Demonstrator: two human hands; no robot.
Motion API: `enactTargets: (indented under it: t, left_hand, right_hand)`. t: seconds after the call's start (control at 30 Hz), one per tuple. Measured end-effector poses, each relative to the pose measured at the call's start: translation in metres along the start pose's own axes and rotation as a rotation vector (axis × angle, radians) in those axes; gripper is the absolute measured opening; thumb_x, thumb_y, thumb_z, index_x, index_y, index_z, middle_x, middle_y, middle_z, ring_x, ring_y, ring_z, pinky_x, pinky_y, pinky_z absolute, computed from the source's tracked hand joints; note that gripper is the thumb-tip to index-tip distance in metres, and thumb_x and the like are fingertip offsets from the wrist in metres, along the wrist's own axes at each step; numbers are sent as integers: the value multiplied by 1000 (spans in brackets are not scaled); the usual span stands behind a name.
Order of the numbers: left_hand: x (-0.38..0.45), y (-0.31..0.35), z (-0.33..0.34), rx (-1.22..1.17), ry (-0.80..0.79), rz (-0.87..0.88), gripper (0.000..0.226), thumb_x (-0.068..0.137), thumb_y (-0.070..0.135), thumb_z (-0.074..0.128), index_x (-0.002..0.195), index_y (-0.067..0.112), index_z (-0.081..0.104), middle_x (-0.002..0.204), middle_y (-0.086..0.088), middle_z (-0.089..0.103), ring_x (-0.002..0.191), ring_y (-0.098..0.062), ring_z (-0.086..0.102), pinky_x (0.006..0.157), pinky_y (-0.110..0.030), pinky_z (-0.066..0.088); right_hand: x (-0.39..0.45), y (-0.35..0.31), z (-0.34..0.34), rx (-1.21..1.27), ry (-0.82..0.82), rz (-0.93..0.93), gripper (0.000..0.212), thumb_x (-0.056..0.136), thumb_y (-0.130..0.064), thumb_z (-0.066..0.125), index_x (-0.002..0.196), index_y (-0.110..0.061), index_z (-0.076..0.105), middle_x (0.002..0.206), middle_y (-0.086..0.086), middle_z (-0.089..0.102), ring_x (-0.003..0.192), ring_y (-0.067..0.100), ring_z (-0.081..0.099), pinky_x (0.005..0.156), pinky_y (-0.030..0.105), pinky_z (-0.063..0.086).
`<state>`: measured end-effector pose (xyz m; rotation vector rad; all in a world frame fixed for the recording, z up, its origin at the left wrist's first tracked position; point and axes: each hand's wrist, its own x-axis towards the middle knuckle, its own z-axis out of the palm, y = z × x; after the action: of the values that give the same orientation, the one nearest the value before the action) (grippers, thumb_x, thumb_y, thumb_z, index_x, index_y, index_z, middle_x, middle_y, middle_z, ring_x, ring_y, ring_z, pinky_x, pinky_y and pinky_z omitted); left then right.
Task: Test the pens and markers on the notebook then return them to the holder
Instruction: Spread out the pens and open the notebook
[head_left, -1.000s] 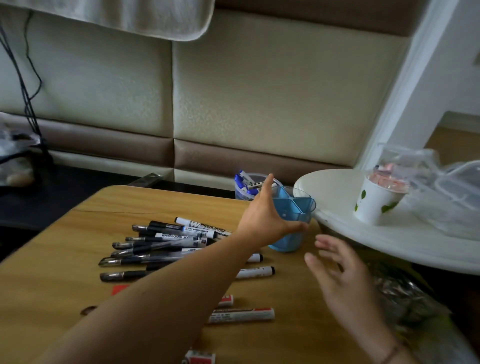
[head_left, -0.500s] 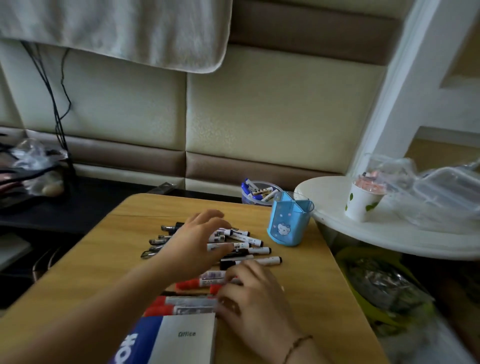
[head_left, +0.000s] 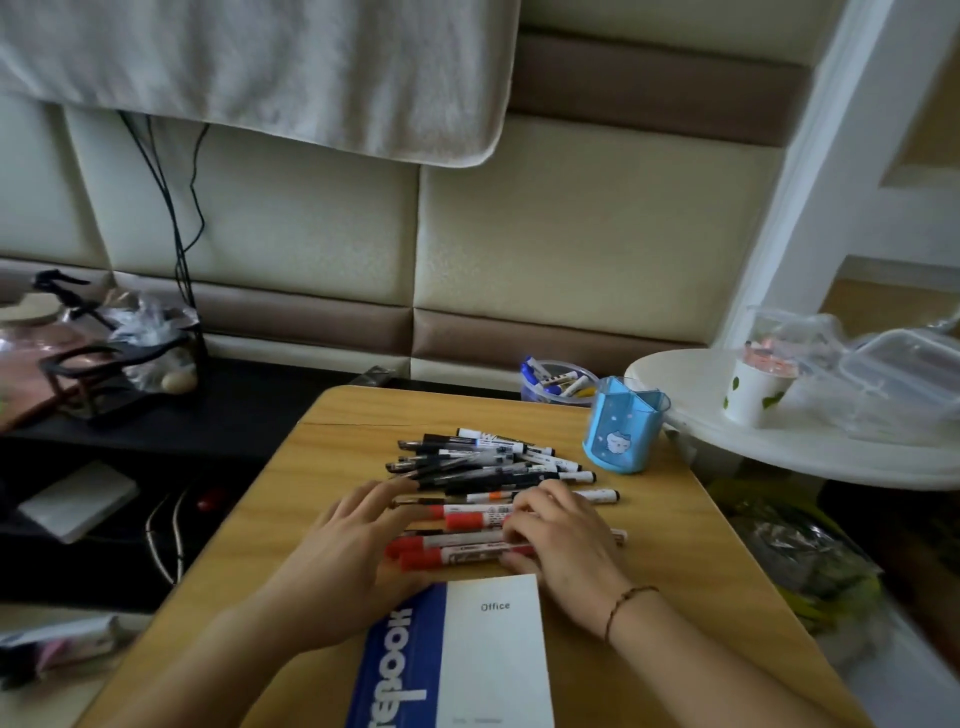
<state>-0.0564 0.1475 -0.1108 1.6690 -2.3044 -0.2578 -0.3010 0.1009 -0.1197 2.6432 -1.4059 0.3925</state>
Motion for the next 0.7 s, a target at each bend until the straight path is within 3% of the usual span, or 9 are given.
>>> enactTargets:
  t: [0.23,0.33,0.4,0.47,0.53,0.6,0.67,0.7]
  left_hand:
    - [0,-2,6,-31,82,-50,67,84,58,55,141,47,23,155,18,11,143,-9,7,115,-38,20]
    - [1,8,7,34,194,-29,70,86,59,51,144,46,16,154,20,12,143,-9,7,115,-35,14]
    - [5,27,8,107,286,53,65,87,64,40,145,42,19,153,18,20,142,-11,12,116,-35,11]
    - [11,52,11,127,339,132,54,90,63,28,138,37,36,140,14,43,132,-11,34,114,-36,27]
    - [17,73,15,49,334,186,44,94,55,25,121,31,49,116,11,58,106,-10,53,94,-34,46]
    - [18,88,22,-67,278,268,29,98,42,35,112,24,53,106,8,58,94,-10,54,81,-34,50]
    - [19,96,24,-114,212,380,17,98,31,47,109,22,55,103,6,58,92,-9,52,78,-33,51]
    - [19,95,21,-113,158,420,18,97,32,49,109,22,56,103,6,57,92,-8,51,78,-31,51]
  right_hand:
    - [13,-3,1,-12,44,124,22,93,-46,50,108,-32,58,127,-14,46,124,11,33,104,29,32]
    - [-3,3,-16,109,155,178,17,95,-41,47,106,-31,56,108,-14,54,106,7,45,90,21,38]
    - [-19,2,-29,321,200,215,7,95,-35,50,99,-31,55,91,-16,57,86,1,52,72,14,43]
    - [-34,-6,-41,630,314,279,7,91,-34,55,91,-29,59,77,-11,61,76,1,58,62,13,46]
    - [-48,-17,-47,1071,468,393,17,84,-41,63,85,-24,64,68,-1,63,65,8,59,60,19,48]
    - [-59,-29,-44,1508,400,485,38,70,-51,78,86,-18,66,62,4,60,59,21,55,54,31,47]
    - [-66,-35,-35,1583,268,503,47,64,-51,83,89,-16,65,59,12,55,55,24,48,49,33,40]
    - [-68,-36,-34,1541,260,512,40,68,-47,79,87,-15,65,56,12,51,54,24,45,49,33,37]
